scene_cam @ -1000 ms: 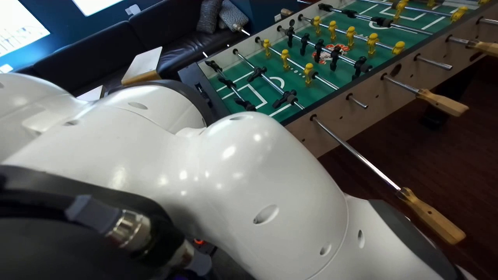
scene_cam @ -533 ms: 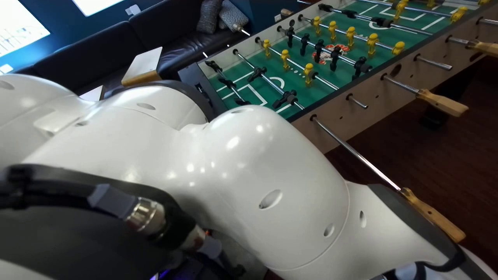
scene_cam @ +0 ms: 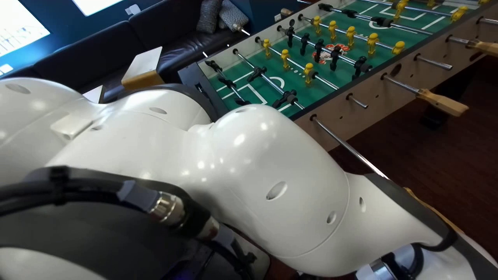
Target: Twist and then pull the first rod on the right side of the foosball table
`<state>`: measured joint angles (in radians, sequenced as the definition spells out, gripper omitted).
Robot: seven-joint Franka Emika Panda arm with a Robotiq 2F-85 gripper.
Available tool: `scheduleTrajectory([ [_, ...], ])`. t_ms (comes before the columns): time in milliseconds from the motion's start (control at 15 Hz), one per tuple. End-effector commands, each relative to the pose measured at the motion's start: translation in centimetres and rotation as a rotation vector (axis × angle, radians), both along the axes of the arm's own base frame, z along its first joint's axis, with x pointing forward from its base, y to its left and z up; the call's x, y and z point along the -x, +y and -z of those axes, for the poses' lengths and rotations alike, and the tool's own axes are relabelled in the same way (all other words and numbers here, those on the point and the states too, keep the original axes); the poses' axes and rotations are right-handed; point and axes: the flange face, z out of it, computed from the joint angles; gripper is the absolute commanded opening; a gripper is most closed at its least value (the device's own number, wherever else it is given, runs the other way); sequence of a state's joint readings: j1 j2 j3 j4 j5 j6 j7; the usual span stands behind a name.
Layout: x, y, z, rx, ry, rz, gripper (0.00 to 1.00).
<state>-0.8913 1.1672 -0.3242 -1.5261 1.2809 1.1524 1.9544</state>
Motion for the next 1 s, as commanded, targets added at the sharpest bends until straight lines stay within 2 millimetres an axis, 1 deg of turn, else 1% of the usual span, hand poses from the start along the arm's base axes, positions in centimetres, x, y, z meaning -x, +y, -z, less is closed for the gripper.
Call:
scheduleTrajectory([
  [0,-0.8,0.1,-0.1,-0.029,-0.033,-0.036,1.00],
  [200,-0.9,0.4,0.1,-0.048,-0.054,-0.044,1.00],
  [267,-0.9,0.5,0.2,-0.052,-0.057,-0.047,0.77],
  [333,-0.8,0.5,0.3,-0.055,-0.060,-0.052,0.74],
  [800,-0.4,0.4,1.4,-0.058,-0.055,-0.049,0.22],
  [867,-0.4,0.4,1.5,-0.055,-0.054,-0.048,0.16],
  [933,-0.4,0.3,1.2,-0.052,-0.058,-0.053,0.15],
])
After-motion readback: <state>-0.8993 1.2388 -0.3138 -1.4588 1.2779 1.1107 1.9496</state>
